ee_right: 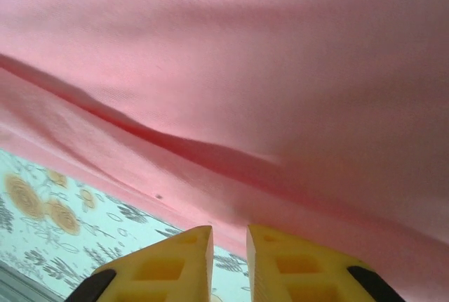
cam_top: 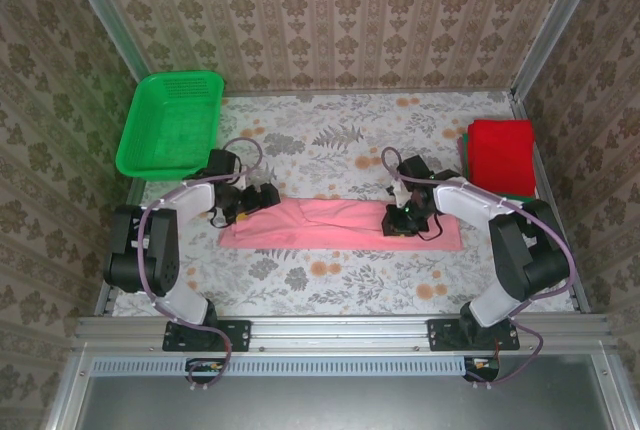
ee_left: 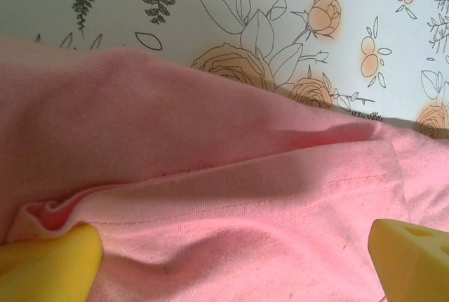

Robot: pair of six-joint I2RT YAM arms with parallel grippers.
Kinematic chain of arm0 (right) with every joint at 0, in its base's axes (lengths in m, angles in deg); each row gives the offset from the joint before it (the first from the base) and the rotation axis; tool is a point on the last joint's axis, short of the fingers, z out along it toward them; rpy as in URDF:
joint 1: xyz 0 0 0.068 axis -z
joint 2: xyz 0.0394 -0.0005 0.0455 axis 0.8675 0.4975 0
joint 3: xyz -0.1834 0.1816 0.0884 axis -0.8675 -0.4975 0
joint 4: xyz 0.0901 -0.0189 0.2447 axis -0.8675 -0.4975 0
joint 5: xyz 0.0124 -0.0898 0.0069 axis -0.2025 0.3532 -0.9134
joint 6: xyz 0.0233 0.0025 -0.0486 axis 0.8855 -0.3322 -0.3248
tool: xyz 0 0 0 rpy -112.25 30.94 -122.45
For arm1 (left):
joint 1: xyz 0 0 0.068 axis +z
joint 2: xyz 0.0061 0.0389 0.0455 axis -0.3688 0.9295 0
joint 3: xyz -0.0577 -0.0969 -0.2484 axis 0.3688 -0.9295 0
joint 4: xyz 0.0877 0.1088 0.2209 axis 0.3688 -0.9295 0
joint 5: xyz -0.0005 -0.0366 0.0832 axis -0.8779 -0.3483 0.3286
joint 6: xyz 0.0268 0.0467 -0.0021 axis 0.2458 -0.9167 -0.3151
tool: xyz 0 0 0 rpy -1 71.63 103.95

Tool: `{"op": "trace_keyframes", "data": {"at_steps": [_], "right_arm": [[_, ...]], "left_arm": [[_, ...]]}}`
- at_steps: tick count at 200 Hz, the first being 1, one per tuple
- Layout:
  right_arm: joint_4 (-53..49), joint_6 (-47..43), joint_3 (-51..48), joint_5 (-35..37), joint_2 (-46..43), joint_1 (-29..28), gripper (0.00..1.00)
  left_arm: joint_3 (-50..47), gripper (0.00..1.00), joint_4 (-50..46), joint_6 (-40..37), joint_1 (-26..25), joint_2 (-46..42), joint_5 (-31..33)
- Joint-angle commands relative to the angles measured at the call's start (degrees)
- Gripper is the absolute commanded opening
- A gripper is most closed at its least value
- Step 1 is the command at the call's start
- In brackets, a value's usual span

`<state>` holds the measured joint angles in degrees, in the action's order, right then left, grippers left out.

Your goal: Fold and stack the t-shirts

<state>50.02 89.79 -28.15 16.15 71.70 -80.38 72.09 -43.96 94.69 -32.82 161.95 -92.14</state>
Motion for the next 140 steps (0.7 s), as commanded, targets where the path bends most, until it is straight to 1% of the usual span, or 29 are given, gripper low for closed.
{"op": "trace_keyframes", "data": {"at_steps": [1,32,69,102,119,140], "right_arm": [[1.1,-1.3,5.1,-2.6,2.8,-1.2,0.21],[-0.6,-3.8,13.2,-2.4,11.2,-4.5,0.22],[-0.4,-4.7,17.0,-3.7,16.9,-8.5,0.23],[-0.7,-5.6,15.4,-5.3,18.5,-10.9,0.21],[-2.1,-8.1,14.2,-6.9,17.5,-11.6,0.21],[-4.1,-11.2,13.1,-7.8,14.9,-12.0,0.18]], "left_arm": [[-0.3,1.00,-1.4,-1.3,0.5,2.5,1.6],[-0.3,1.00,-1.1,-1.1,0.5,2.8,1.4],[-0.1,1.00,-1.2,-1.1,0.5,2.6,1.4],[-0.1,1.00,-1.1,-2.3,0.4,2.3,1.4],[0.1,1.00,-1.3,-2.9,0.5,2.4,1.5],[0.7,1.00,-1.1,-3.1,0.6,3.4,1.5]]}}
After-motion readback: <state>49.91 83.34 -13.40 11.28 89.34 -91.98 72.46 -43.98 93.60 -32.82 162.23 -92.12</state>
